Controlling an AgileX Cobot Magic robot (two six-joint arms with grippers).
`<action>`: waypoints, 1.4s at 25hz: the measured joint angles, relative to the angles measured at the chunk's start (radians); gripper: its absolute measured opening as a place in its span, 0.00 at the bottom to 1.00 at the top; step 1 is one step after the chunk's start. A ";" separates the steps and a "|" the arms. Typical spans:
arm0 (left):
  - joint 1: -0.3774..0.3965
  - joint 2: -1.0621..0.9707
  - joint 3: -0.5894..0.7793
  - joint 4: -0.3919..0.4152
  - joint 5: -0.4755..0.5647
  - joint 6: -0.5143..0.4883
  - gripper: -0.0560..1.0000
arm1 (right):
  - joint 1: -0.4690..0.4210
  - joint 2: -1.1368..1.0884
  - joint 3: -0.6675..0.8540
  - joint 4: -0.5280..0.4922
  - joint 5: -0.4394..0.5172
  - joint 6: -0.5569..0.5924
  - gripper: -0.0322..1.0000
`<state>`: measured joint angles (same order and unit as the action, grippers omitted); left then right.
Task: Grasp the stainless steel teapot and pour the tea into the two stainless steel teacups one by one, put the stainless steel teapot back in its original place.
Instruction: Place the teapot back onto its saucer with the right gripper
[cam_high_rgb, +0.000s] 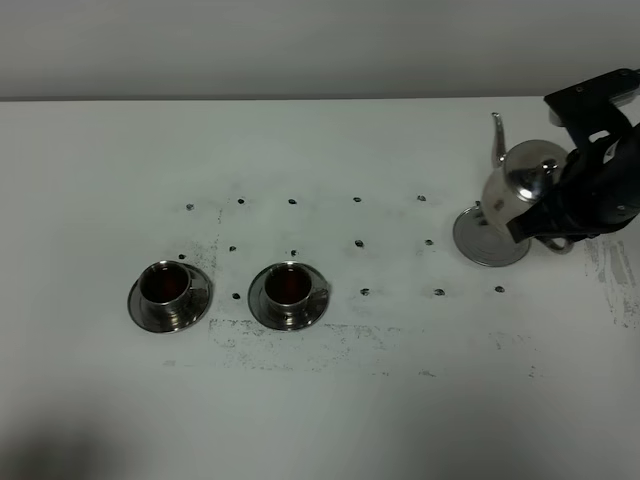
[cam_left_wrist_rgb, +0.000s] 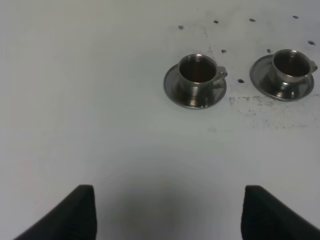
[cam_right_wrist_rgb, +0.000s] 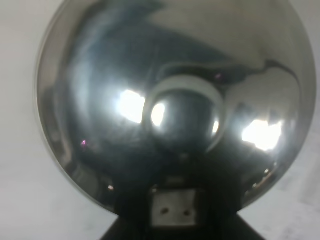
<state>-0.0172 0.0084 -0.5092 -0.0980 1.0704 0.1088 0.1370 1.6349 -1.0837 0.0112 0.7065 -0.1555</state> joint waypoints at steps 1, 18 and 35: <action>0.000 0.000 0.000 0.000 0.000 0.000 0.61 | -0.015 0.005 0.000 -0.001 -0.008 0.000 0.20; 0.000 0.000 0.000 0.000 0.000 0.000 0.61 | -0.015 0.239 -0.131 0.063 0.022 0.000 0.20; 0.000 0.000 0.000 0.000 0.000 0.001 0.61 | 0.002 0.282 -0.141 0.074 -0.015 0.000 0.20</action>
<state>-0.0172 0.0084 -0.5092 -0.0980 1.0704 0.1098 0.1390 1.9171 -1.2243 0.0849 0.6915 -0.1552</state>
